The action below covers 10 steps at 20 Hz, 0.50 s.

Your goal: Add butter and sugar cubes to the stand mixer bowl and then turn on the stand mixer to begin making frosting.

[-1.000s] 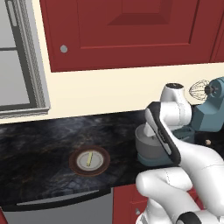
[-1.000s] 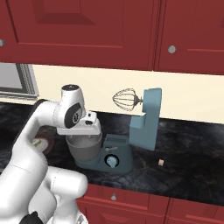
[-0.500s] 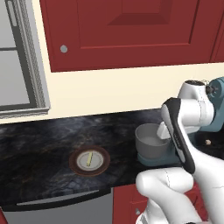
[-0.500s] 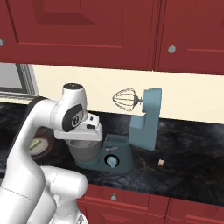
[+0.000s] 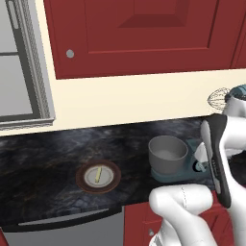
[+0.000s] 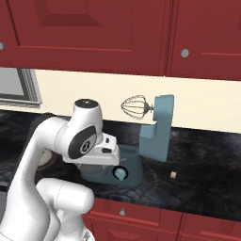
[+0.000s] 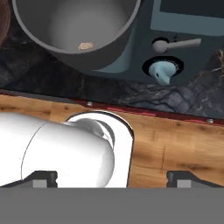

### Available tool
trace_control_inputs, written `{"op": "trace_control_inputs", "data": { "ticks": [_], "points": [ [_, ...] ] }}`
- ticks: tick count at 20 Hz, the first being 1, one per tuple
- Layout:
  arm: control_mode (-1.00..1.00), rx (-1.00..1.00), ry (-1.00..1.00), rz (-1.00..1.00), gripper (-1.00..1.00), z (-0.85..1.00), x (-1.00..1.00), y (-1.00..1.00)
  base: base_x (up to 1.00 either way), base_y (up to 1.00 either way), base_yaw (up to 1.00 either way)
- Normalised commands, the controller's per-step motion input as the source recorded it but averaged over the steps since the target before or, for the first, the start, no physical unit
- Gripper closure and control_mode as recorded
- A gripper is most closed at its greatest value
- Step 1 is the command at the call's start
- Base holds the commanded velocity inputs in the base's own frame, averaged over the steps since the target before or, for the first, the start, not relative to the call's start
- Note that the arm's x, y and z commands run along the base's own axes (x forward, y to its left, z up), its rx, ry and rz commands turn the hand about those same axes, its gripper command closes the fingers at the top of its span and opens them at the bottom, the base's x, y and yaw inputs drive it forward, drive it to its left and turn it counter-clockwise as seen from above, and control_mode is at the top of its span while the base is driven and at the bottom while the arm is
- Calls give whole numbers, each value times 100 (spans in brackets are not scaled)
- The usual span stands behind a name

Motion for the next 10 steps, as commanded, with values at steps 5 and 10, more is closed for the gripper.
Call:
{"op": "trace_control_inputs", "data": {
  "ticks": [5,10],
  "points": [
    [-100,1,-1,2,-100,0,-39,-58,0,0,0],
    [-100,4,-1,6,-100,0,-32,-59,0,0,0]
  ]
}}
